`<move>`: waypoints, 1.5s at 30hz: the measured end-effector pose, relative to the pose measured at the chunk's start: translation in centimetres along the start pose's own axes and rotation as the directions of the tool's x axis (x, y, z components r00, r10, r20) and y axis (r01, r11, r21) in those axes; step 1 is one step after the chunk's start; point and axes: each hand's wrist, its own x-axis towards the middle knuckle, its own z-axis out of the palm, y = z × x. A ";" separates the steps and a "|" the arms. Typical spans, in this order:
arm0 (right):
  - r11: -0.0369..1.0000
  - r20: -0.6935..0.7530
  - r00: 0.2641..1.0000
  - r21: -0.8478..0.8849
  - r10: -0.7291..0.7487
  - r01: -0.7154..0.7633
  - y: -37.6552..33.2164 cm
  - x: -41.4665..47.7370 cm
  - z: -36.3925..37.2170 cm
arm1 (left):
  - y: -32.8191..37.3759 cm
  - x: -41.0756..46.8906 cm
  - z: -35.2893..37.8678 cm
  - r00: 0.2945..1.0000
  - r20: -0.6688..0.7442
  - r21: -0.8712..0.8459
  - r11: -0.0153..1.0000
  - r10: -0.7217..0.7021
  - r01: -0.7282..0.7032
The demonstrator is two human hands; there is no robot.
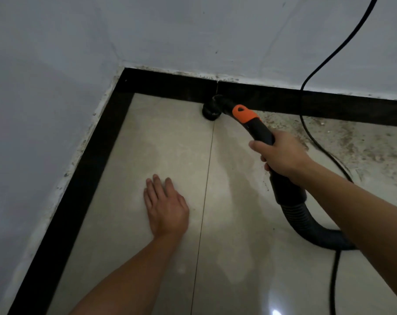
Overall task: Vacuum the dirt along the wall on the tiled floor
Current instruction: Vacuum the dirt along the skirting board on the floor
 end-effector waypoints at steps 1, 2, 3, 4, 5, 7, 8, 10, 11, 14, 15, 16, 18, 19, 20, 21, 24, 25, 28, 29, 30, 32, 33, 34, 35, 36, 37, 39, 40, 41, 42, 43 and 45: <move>0.999 -0.011 1.000 -0.044 -0.008 0.008 -0.2 0.4 0.2 | 0.0 0.0 0.0 1.000 0.009 0.000 1.000 0.003 -0.003; 0.997 -0.011 1.000 -0.077 -0.009 0.008 -0.3 0.6 0.4 | -0.1 0.1 0.0 1.000 0.015 -0.002 1.000 0.004 -0.004; 0.996 -0.002 1.000 -0.089 -0.002 0.002 -0.4 0.5 0.3 | -0.1 0.1 0.0 1.000 0.017 -0.006 1.000 0.002 -0.002; 0.997 0.017 1.000 -0.079 0.013 -0.012 -0.3 0.1 -0.1 | -0.2 0.2 0.0 1.000 0.019 -0.011 1.000 0.002 -0.001; 0.998 0.048 0.998 -0.062 0.031 -0.027 -0.1 -0.5 -0.7 | -0.2 0.2 0.0 1.000 0.022 -0.016 1.000 0.003 -0.003; 0.995 0.133 0.989 -0.084 0.059 -0.048 1.0 -2.8 -2.4 | -0.3 0.2 0.0 1.000 0.026 -0.022 1.000 0.008 -0.008; 0.991 0.171 0.983 -0.123 0.069 -0.048 2.0 -4.3 -3.2 | -0.3 0.2 -0.1 1.000 0.027 -0.021 1.000 0.008 -0.007; 0.978 0.219 0.972 -0.205 0.089 -0.044 4.4 -7.7 -4.6 | -0.4 0.2 -0.1 0.999 0.040 -0.029 1.000 0.002 0.000; 0.972 0.218 0.970 -0.228 0.104 -0.053 5.7 -9.3 -5.2 | -0.4 0.2 -0.2 0.999 0.047 -0.035 0.999 -0.002 0.003; 0.958 0.117 0.982 -0.265 0.145 -0.110 9.6 -13.5 -6.8 | -0.4 0.1 -0.1 0.998 0.058 -0.044 0.999 0.002 0.001; 0.956 0.102 0.983 -0.268 0.153 -0.121 10.7 -14.7 -7.2 | -0.4 0.0 -0.1 0.998 0.055 -0.042 0.999 0.008 -0.006; 0.955 0.113 0.981 -0.268 0.160 -0.125 11.6 -16.0 -7.5 | -0.4 -0.1 -0.1 0.999 0.051 -0.041 0.999 0.016 -0.014; 0.952 0.172 0.970 -0.281 0.173 -0.120 13.0 -17.8 -8.0 | -0.7 -0.1 0.0 0.998 0.060 -0.042 0.999 0.004 -0.002; 0.949 0.179 0.967 -0.291 0.183 -0.126 13.8 -18.7 -8.5 | -0.7 0.0 -0.1 0.998 0.065 -0.041 0.999 0.003 0.000; 0.944 0.166 0.966 -0.298 0.196 -0.141 14.7 -19.7 -9.3 | -0.7 0.0 -0.2 0.998 0.068 -0.038 0.999 0.007 -0.005; 0.940 0.138 0.968 -0.300 0.210 -0.161 15.6 -20.6 -10.1 | -0.6 0.0 -0.3 0.997 0.072 -0.036 0.999 0.019 -0.016; 0.923 0.085 0.965 -0.324 0.247 -0.208 18.7 -23.5 -12.6 | 0.5 -0.1 -0.4 0.991 0.102 -0.049 0.995 0.087 -0.082; 0.914 0.083 0.962 -0.341 0.261 -0.219 19.6 -24.5 -13.3 | 1.2 -0.3 -0.3 0.987 0.102 -0.067 0.991 0.122 -0.115; 0.899 0.002 0.949 -0.322 0.316 -0.299 21.9 -26.7 -14.8 | 3.7 -1.4 0.3 0.974 0.101 -0.132 0.973 0.201 -0.187; 0.896 -0.041 0.941 -0.293 0.336 -0.333 22.4 -27.0 -15.1 | 4.5 -1.8 0.5 0.969 0.110 -0.143 0.968 0.222 -0.205; 0.895 -0.081 0.932 -0.260 0.353 -0.361 22.7 -27.2 -15.2 | 4.9 -2.1 0.7 0.965 0.110 -0.148 0.964 0.237 -0.220; 0.901 -0.134 0.920 -0.195 0.368 -0.388 22.6 -26.9 -14.6 | 5.3 -2.3 1.1 0.967 0.085 -0.146 0.963 0.242 -0.228; 0.905 -0.134 0.923 -0.185 0.362 -0.382 22.3 -26.7 -13.7 | 5.3 -2.4 1.2 0.968 0.067 -0.145 0.963 0.240 -0.229; 0.912 -0.109 0.932 -0.191 0.347 -0.362 21.8 -26.4 -12.7 | 5.2 -2.4 1.3 0.969 0.050 -0.145 0.962 0.242 -0.232; 0.923 -0.058 0.944 -0.200 0.323 -0.328 21.4 -26.3 -11.5 | 5.2 -2.4 1.4 0.968 0.038 -0.144 0.960 0.248 -0.240; 0.933 0.008 0.954 -0.211 0.298 -0.290 20.9 -26.2 -10.4 | 5.2 -2.4 1.4 0.967 0.034 -0.144 0.959 0.253 -0.246; 0.941 0.070 0.959 -0.226 0.274 -0.252 20.5 -26.2 -9.6 | 5.3 -2.5 1.3 0.966 0.037 -0.144 0.958 0.256 -0.249; 0.944 0.121 0.963 -0.261 0.241 -0.203 20.4 -25.9 -9.4 | 5.4 -2.5 1.1 0.966 0.049 -0.145 0.959 0.254 -0.244; 0.941 0.109 0.965 -0.273 0.238 -0.201 20.7 -25.8 -10.0 | 5.4 -2.4 1.1 0.967 0.051 -0.144 0.960 0.251 -0.242; 0.938 0.090 0.966 -0.278 0.242 -0.209 21.0 -25.7 -10.6 | 5.4 -2.4 1.1 0.967 0.049 -0.141 0.960 0.250 -0.242; 0.934 0.073 0.966 -0.283 0.248 -0.219 21.3 -25.7 -11.3 | 5.3 -2.3 1.1 0.967 0.046 -0.136 0.961 0.251 -0.242; 0.930 0.070 0.965 -0.294 0.251 -0.221 21.5 -25.7 -11.8 | 5.2 -2.3 1.1 0.967 0.048 -0.132 0.961 0.251 -0.243; 0.918 0.116 0.960 -0.341 0.254 -0.201 21.4 -25.9 -12.1 | 5.1 -2.4 1.2 0.965 0.053 -0.122 0.961 0.256 -0.249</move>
